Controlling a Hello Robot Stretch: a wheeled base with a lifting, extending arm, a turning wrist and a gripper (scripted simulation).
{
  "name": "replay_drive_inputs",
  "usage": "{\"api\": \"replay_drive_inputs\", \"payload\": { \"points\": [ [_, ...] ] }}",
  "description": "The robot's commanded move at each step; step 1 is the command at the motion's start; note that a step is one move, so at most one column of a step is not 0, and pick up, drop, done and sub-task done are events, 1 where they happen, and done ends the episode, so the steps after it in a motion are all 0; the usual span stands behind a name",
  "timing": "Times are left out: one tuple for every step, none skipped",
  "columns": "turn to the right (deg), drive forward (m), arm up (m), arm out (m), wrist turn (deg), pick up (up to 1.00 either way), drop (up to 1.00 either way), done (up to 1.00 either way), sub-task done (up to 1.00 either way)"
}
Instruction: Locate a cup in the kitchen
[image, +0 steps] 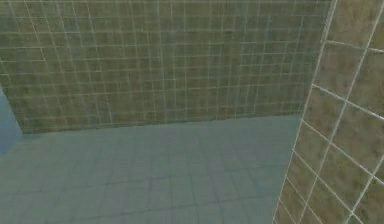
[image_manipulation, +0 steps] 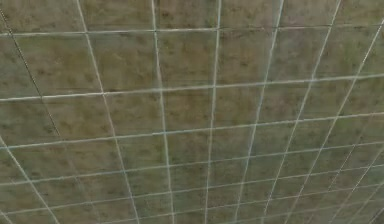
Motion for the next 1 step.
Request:
{"api": "replay_drive_inputs", "payload": {
  "points": [
    [0.0, 0.80, 0.00, 0.00, 0.0, 0.00, 0.00, 0.00, 0.00]
  ]
}}
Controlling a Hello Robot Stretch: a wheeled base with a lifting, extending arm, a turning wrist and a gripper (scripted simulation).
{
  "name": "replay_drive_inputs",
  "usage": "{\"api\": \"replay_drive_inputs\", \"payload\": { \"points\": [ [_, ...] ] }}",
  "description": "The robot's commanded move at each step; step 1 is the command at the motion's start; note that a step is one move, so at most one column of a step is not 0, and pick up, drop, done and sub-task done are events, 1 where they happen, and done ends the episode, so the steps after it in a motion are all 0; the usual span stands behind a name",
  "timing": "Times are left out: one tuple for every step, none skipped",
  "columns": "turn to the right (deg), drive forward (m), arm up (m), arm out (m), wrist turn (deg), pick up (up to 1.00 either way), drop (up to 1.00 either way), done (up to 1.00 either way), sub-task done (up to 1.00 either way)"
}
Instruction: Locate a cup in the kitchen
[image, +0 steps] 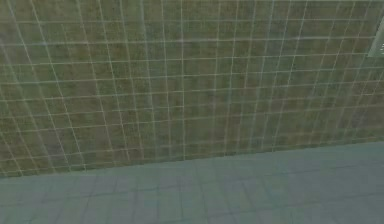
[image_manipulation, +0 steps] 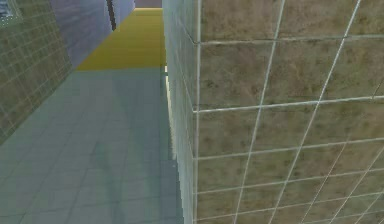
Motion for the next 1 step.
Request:
{"api": "replay_drive_inputs", "payload": {
  "points": [
    [6.0, 0.00, 0.00, 0.00, 0.0, 0.00, 0.00, 0.00, 0.00]
  ]
}}
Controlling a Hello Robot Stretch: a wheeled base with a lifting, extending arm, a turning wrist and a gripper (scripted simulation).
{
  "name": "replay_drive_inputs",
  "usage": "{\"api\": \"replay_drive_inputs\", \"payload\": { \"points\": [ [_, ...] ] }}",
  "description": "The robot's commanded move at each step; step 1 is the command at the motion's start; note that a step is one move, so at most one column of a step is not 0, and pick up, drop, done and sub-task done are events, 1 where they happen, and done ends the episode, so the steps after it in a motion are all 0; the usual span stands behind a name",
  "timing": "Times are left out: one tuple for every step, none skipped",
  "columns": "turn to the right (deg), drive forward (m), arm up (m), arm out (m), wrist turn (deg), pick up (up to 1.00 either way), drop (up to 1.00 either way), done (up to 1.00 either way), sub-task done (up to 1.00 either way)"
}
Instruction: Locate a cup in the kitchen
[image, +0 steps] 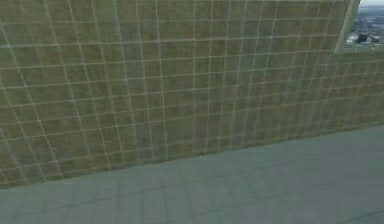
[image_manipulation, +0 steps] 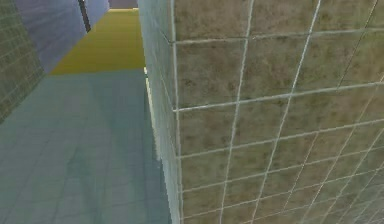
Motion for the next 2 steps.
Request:
{"api": "replay_drive_inputs", "payload": {
  "points": [
    [0.0, 0.40, 0.00, 0.00, 0.0, 0.00, 0.00, 0.00, 0.00],
    [45.0, 0.00, 0.00, 0.00, 0.0, 0.00, 0.00, 0.00, 0.00]
  ]
}}
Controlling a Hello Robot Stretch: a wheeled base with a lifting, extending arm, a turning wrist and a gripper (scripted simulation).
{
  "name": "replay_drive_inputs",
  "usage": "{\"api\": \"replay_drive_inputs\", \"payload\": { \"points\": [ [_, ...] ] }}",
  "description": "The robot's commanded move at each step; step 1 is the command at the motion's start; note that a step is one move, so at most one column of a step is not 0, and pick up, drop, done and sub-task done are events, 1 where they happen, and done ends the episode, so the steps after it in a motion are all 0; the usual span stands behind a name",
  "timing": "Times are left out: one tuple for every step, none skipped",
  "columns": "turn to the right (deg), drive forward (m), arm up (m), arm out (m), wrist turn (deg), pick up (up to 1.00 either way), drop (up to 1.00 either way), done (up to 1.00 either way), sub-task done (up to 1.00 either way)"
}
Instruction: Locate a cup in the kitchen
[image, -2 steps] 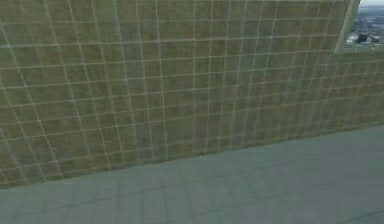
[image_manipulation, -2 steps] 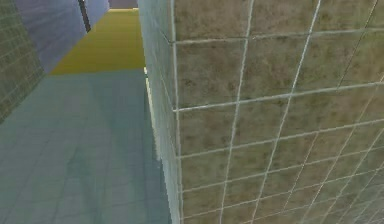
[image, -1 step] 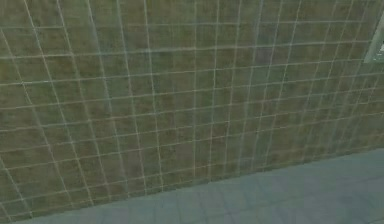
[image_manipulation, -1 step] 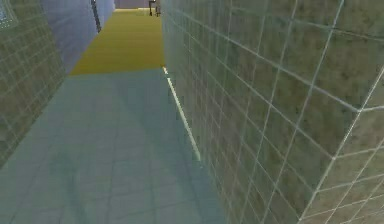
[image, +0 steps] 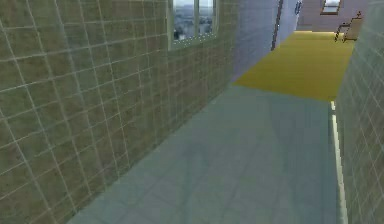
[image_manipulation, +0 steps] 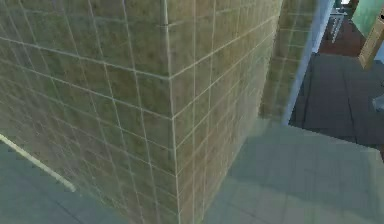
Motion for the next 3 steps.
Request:
{"api": "replay_drive_inputs", "payload": {
  "points": [
    [27.0, 0.00, 0.00, 0.00, 0.0, 0.00, 0.00, 0.00, 0.00],
    [0.0, 1.00, 0.00, 0.00, 0.0, 0.00, 0.00, 0.00, 0.00],
    [3.0, 0.00, 0.00, 0.00, 0.0, 0.00, 0.00, 0.00, 0.00]
  ]
}}
